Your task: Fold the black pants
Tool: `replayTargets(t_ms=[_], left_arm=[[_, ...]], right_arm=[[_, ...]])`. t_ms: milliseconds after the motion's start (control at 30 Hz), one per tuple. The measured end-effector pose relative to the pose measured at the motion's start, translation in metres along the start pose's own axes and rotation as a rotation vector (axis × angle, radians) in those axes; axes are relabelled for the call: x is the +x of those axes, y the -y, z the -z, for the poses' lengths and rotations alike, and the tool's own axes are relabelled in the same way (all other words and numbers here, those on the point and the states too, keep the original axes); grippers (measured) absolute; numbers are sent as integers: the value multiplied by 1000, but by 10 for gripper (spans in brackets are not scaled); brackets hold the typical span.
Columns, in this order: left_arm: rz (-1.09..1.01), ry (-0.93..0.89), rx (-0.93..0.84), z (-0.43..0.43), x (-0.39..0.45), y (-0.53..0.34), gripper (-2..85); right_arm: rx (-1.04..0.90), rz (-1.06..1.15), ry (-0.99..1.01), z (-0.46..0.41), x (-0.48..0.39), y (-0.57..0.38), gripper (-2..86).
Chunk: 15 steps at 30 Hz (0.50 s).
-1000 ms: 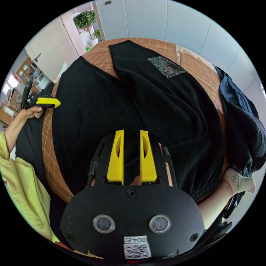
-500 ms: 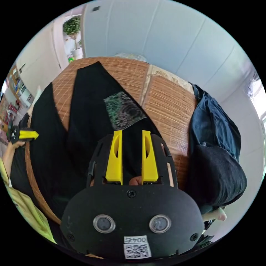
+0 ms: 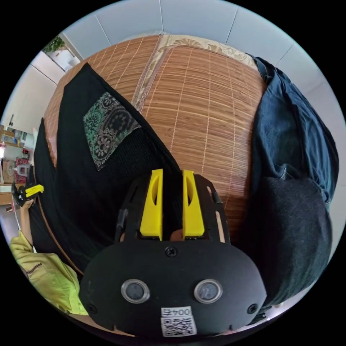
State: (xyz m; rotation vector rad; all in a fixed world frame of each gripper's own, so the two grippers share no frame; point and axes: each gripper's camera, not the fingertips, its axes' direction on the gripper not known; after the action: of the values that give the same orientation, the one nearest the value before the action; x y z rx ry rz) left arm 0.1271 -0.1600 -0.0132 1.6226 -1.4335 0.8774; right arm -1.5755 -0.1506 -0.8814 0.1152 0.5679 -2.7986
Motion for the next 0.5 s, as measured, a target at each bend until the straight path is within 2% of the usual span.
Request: replayTargets(t_ms=[100,267,433,500], left_arm=[[-12,11,6,-3,7,-10,3],[-34,36,17,-15,26,-36,4],[-29,72,33,-27,46,-63,4],[-19,146,59,-28,57,-75,6]], right_arm=[[48,-32,53,5,1,-12,35],[144,40,-71,44,-44,-38,24],[307,167,-225,122,-132,-93,15],[354,218,-244,146,-171,-118,14]])
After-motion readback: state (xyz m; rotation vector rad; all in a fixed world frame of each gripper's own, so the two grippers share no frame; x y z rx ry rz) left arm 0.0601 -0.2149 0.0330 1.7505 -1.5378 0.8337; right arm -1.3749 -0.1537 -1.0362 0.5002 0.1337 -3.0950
